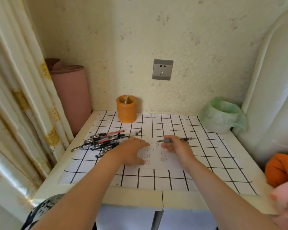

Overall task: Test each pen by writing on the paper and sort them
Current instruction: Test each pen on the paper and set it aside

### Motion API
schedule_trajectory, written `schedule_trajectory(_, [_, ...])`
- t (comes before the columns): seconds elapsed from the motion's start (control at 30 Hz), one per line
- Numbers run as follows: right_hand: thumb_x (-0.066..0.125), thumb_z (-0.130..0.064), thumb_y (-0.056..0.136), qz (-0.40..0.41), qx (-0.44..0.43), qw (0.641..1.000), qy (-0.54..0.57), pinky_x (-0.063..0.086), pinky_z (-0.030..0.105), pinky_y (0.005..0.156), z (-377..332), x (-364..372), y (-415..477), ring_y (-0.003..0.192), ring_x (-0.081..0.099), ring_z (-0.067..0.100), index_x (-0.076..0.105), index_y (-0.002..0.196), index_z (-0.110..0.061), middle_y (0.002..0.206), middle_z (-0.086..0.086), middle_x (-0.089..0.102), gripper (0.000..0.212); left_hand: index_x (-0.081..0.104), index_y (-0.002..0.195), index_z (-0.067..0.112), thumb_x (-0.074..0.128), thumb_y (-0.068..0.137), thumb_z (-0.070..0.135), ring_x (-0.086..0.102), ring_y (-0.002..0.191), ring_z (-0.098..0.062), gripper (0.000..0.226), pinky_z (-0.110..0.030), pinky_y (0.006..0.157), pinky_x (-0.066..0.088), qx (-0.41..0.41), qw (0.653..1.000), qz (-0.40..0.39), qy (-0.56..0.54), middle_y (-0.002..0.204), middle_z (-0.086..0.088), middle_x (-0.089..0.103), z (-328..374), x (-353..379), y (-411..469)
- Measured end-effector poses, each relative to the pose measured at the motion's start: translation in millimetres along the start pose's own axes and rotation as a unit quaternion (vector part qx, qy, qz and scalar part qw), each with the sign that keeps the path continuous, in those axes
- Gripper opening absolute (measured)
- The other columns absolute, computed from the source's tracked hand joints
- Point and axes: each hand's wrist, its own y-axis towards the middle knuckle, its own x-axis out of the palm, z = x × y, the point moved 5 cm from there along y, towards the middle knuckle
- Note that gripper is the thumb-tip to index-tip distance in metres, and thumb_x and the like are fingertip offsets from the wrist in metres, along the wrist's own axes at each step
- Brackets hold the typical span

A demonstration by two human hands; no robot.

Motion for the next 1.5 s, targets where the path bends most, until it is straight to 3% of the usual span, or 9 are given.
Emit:
schedule_trajectory(0.1, [0.055,-0.021,0.097,0.006,-0.021,0.999,-0.026,0.056,0.033,0.087,-9.0,4.6,-4.7,0.092,0.074,0.019,0.073,0.105,-0.015,0.088,0.005,0.078,0.021,0.036,0.149,0.033,0.065,0.088,0.045,0.015,0.146,-0.016,0.069,-0.038,0.118,0.019,0.003,1.000,-0.010,-0.021,0.158,0.006,0.026,2.5,3.8,-3.9])
schedule_trajectory(0.23, [0.071,-0.011,0.084,0.008,-0.050,0.993,-0.105,0.053,0.030,0.066,-16.0,5.3,-2.7,0.078,0.073,0.017,0.070,0.092,-0.014,0.080,0.006,0.077,0.009,0.043,0.144,0.034,0.062,0.089,0.050,0.021,0.143,-0.017,0.061,-0.039,0.116,0.023,0.001,1.000,-0.005,-0.027,0.155,0.005,0.032,0.9,4.6,-3.0])
schedule_trajectory(0.4, [0.064,-0.012,0.087,-0.027,-0.051,0.983,-0.175,0.044,0.030,0.053,-3.3,12.0,8.8,0.063,0.070,0.022,0.062,0.089,-0.009,0.076,0.010,0.075,0.003,0.046,0.143,0.031,0.061,0.091,0.047,0.028,0.137,-0.017,0.056,-0.037,0.111,0.030,0.023,0.999,0.032,-0.021,0.147,0.006,0.042,-1.5,0.7,5.7])
schedule_trajectory(0.57, [0.064,-0.013,0.089,-0.035,-0.068,0.978,-0.194,0.043,0.023,0.044,-3.6,17.2,18.5,0.057,0.065,0.017,0.068,0.090,-0.010,0.075,0.008,0.074,0.005,0.052,0.139,0.024,0.065,0.091,0.038,0.035,0.133,-0.014,0.052,-0.033,0.110,0.034,0.053,0.996,0.068,-0.018,0.144,0.008,0.046,1.4,-8.9,22.6])
schedule_trajectory(0.67, [0.070,-0.009,0.084,-0.043,-0.089,0.973,-0.209,0.043,0.018,0.044,-5.7,18.7,23.3,0.052,0.063,0.013,0.066,0.087,-0.006,0.068,0.011,0.071,0.006,0.050,0.140,0.025,0.069,0.086,0.042,0.040,0.128,-0.012,0.060,-0.032,0.107,0.037,0.047,0.998,0.047,-0.018,0.139,0.010,0.049,-2.1,-5.3,29.6])
schedule_trajectory(0.8, [0.072,-0.006,0.079,-0.050,-0.108,0.965,-0.235,0.047,0.020,0.048,-7.1,24.5,24.0,0.048,0.060,0.013,0.060,0.073,-0.009,0.055,0.001,0.063,0.013,0.050,0.140,0.029,0.071,0.083,0.046,0.040,0.126,-0.012,0.063,-0.033,0.105,0.039,0.047,0.998,0.025,-0.020,0.134,0.009,0.047,-4.9,-0.1,34.1])
schedule_trajectory(0.97, [0.070,0.000,0.077,-0.112,-0.124,0.958,-0.232,0.048,0.028,0.048,3.6,30.8,17.4,0.050,0.054,0.016,0.055,0.065,-0.009,0.058,0.003,0.057,0.021,0.053,0.135,0.038,0.068,0.085,0.046,0.039,0.123,-0.013,0.053,-0.039,0.101,0.043,0.057,0.998,0.020,-0.001,0.130,0.011,0.046,-3.1,1.2,32.9])
schedule_trajectory(1.1, [0.071,-0.001,0.076,-0.083,-0.147,0.958,-0.230,0.049,0.033,0.052,7.6,27.1,19.9,0.054,0.053,0.017,0.053,0.061,-0.009,0.060,0.003,0.057,0.025,0.052,0.136,0.037,0.068,0.086,0.046,0.038,0.124,-0.013,0.053,-0.039,0.101,0.042,0.054,0.998,0.013,0.002,0.132,0.011,0.044,-2.6,2.3,33.1])
schedule_trajectory(1.5, [0.070,-0.001,0.080,-0.137,-0.150,0.946,-0.255,0.048,0.032,0.051,7.1,31.1,19.4,0.056,0.052,0.018,0.053,0.067,-0.001,0.063,0.012,0.053,0.022,0.055,0.132,0.039,0.072,0.079,0.052,0.037,0.126,-0.015,0.057,-0.040,0.102,0.041,0.046,0.999,0.008,-0.010,0.133,0.011,0.044,-2.9,1.6,34.7])
